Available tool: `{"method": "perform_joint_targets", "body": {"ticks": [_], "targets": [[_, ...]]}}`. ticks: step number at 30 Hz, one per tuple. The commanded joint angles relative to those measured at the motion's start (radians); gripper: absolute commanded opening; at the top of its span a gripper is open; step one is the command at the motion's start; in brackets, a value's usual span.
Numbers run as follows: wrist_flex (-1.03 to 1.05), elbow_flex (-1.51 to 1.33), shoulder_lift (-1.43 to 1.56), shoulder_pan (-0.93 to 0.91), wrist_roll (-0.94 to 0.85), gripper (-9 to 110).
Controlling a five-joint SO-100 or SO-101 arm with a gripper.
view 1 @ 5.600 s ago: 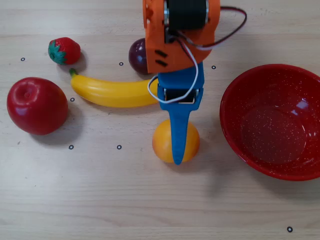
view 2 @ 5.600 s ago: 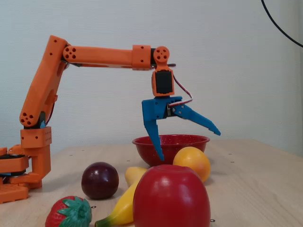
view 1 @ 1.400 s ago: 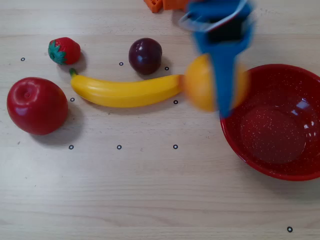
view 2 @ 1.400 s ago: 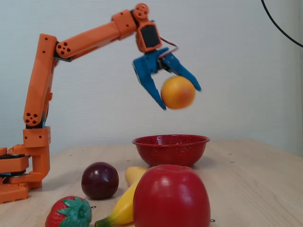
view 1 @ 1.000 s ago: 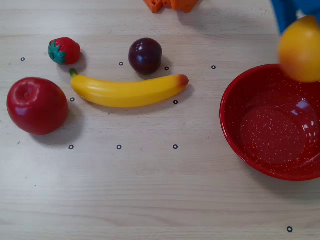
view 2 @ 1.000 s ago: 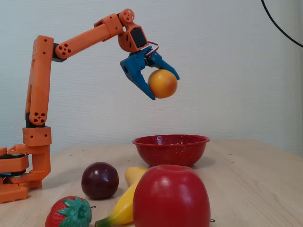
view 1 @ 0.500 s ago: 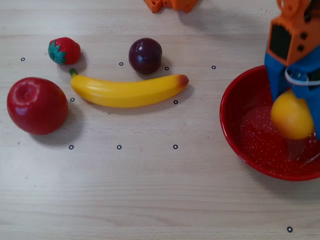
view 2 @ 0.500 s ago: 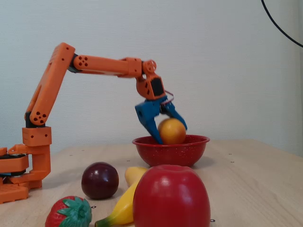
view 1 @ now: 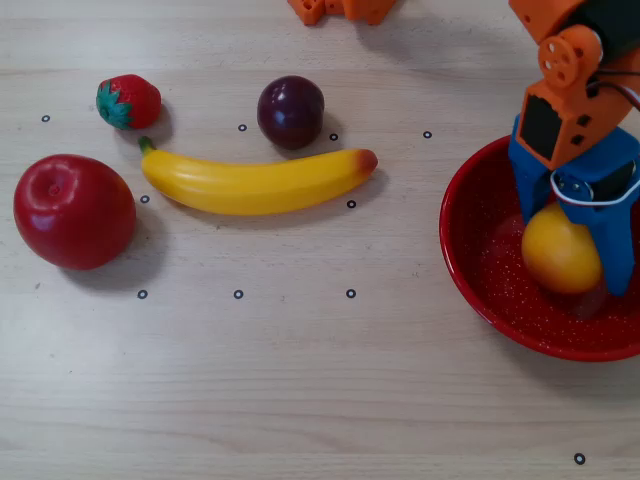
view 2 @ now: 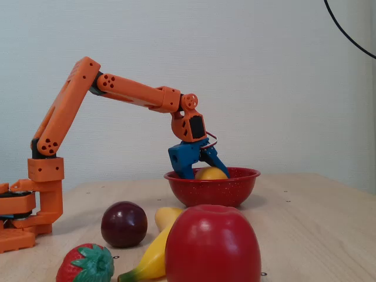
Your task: Put the peach in the red bowl.
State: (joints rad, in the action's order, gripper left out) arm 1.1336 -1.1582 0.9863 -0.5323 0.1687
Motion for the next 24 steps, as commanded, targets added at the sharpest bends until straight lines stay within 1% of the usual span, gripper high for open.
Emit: {"method": "perform_joint_targets", "body": {"ticks": [1,5,10,15,16,21,24], "targets": [[0.018,0.049,0.074,0.009,0.008,46],[0.055,0.091,0.072,0.017,0.011,47],[0.129,0.207,0.114,0.021,-0.015,48],[0.233,0.341,0.202,0.040,-0.048,45],[0.247,0.353,0.225,0.048,-0.057,42],[0.301,0.325,0.385,0.101,-0.072,18],[0.304,0.229,0.508,0.143,-0.081,10]]}}
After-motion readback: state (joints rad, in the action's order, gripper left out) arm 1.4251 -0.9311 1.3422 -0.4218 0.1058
